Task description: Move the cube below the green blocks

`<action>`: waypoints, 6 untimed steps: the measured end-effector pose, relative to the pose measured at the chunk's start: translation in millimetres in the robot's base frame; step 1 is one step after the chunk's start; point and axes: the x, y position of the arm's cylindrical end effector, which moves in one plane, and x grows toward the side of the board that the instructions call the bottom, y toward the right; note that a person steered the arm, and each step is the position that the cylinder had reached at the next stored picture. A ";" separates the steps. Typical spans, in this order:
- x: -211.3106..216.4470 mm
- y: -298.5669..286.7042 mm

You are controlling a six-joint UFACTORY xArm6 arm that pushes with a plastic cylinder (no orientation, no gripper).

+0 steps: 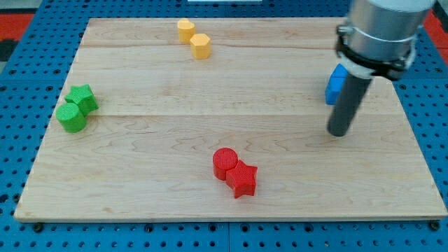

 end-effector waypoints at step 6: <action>0.6 -62.8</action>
